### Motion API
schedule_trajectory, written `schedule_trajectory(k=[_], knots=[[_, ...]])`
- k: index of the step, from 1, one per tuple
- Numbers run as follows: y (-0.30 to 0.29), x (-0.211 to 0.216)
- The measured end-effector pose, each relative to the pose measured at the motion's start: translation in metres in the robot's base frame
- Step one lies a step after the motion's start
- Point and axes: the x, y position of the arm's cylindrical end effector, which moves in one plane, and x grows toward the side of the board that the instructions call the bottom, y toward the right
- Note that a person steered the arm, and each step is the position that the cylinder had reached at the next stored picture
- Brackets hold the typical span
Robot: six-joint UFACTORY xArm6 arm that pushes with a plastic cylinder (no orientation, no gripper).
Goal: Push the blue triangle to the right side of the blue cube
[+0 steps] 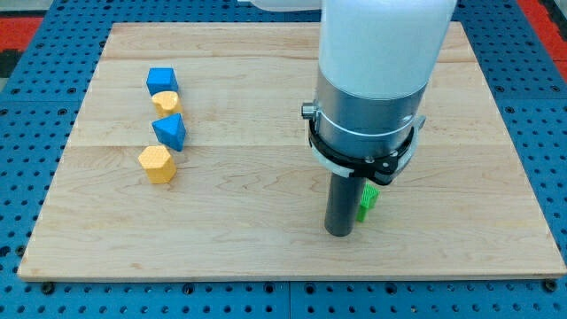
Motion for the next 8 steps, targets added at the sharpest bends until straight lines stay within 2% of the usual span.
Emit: schedule_trajectory(k=[2, 3, 4, 5, 6, 7, 8], knots=[[0.01, -0.026], [-0.076, -0.001], [-0.209, -0.002], [-0.289, -0.039], [-0.28, -0.102], [-0.236, -0.13], [-0.182, -0.125]])
